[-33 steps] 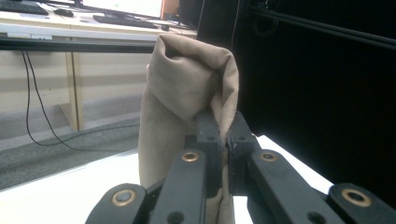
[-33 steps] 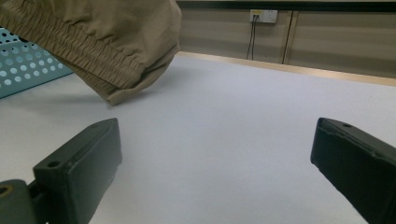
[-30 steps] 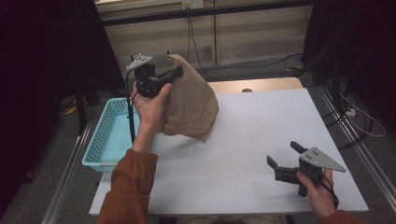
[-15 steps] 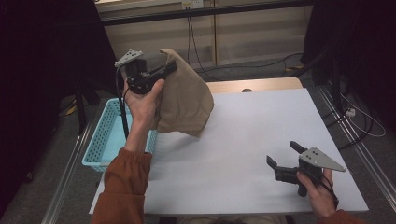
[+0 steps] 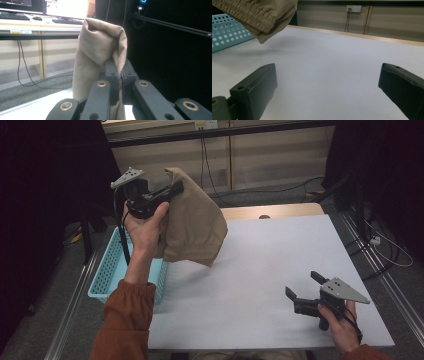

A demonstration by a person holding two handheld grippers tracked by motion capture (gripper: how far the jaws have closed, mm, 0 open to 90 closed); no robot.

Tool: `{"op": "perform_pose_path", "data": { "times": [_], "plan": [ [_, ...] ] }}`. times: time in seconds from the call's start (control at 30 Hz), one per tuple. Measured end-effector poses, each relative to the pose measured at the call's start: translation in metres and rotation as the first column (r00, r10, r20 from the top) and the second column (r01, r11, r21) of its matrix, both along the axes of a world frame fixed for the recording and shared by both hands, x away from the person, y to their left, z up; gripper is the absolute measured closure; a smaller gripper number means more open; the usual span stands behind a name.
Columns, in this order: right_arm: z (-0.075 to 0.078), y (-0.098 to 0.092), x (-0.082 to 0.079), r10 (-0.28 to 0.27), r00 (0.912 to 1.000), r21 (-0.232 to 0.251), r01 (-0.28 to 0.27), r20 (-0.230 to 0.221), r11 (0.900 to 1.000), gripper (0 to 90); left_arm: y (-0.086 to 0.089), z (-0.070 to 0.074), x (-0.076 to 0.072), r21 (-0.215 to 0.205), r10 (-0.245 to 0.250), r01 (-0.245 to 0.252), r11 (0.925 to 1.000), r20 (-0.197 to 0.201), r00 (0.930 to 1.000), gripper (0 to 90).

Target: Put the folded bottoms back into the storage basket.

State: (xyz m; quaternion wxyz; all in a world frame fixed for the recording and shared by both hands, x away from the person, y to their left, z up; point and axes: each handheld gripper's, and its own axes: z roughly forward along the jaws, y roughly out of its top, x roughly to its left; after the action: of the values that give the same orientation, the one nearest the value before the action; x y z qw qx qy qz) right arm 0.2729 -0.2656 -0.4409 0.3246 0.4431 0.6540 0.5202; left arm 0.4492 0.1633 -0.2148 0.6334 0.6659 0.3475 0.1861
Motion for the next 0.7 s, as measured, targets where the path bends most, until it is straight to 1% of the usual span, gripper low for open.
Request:
{"op": "perform_pose_path", "data": {
  "times": [0.2,0.33,0.37,0.4,0.43,0.53,0.7],
  "plan": [
    [0.0,0.001,0.0,0.001,1.0,-0.001,-0.001,0.003,1.0,1.9,0.006,0.007,-0.006,-0.002,-0.003,0.003,1.0,0.016,0.9999,87.4],
    [0.0,0.0,0.0,0.0,1.0,-0.002,0.0,0.001,1.0,1.8,0.011,0.01,-0.008,-0.003,-0.001,0.001,1.0,0.017,0.9999,87.4],
    [0.0,0.0,0.0,0.0,1.0,-0.001,0.0,0.001,1.0,1.8,0.012,0.011,-0.008,-0.011,-0.004,0.004,0.9999,0.014,0.9999,87.4],
    [0.0,0.0,0.0,0.0,1.0,-0.002,0.0,0.001,1.0,1.8,0.013,0.012,-0.009,-0.003,-0.004,0.004,1.0,0.017,0.9999,87.4],
    [0.0,0.0,0.0,0.001,1.0,-0.003,-0.001,0.002,1.0,1.8,0.014,0.013,-0.01,-0.005,-0.003,0.003,1.0,0.015,0.9999,87.4],
    [0.0,0.0,0.0,0.001,1.0,-0.002,-0.001,0.001,1.0,1.8,0.017,0.017,-0.012,0.0,-0.001,0.001,1.0,0.023,0.9997,87.4],
    [0.0,0.001,0.0,0.001,1.0,-0.002,-0.001,0.003,1.0,1.8,0.024,0.025,-0.018,-0.008,-0.003,0.003,1.0,0.035,0.9994,87.4]
  ]
}}
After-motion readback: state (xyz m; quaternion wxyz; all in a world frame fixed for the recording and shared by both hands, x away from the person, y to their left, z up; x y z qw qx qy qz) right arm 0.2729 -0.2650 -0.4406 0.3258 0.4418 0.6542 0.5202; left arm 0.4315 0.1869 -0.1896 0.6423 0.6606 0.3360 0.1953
